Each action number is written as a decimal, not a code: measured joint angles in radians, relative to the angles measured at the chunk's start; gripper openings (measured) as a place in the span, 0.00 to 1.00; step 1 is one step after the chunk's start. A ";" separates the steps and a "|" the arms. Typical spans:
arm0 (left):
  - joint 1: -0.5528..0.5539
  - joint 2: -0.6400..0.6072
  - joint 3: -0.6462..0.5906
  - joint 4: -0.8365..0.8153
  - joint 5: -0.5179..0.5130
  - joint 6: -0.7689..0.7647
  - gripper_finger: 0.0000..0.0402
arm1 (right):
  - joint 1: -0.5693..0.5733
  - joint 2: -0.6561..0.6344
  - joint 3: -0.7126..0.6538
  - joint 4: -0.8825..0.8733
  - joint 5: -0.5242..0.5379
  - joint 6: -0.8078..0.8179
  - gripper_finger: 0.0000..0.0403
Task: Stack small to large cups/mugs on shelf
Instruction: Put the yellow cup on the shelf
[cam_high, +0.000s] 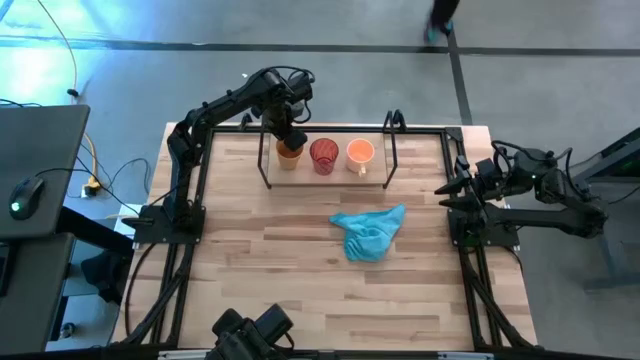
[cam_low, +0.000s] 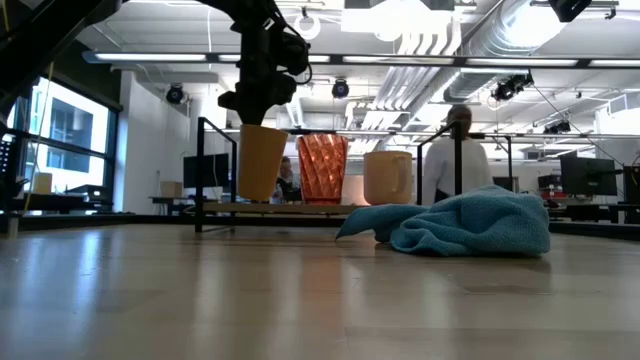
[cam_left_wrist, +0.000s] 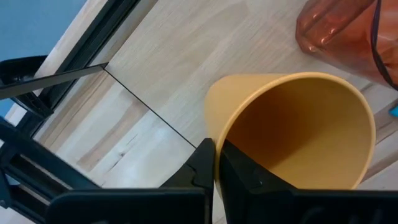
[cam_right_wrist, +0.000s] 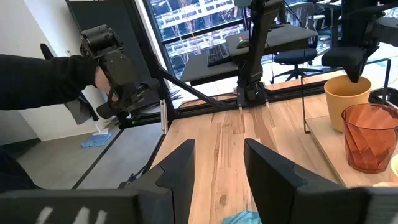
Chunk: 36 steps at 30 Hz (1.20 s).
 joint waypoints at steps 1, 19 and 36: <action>0.000 0.001 0.000 0.004 -0.001 0.000 0.00 | 0.000 0.000 0.000 0.000 0.000 0.000 0.32; -0.001 -0.008 -0.091 0.054 0.007 -0.011 0.00 | 0.000 0.000 0.000 0.000 -0.003 -0.009 0.32; -0.003 0.004 -0.098 0.083 0.025 -0.003 0.15 | 0.000 0.000 0.000 0.000 0.002 -0.016 0.32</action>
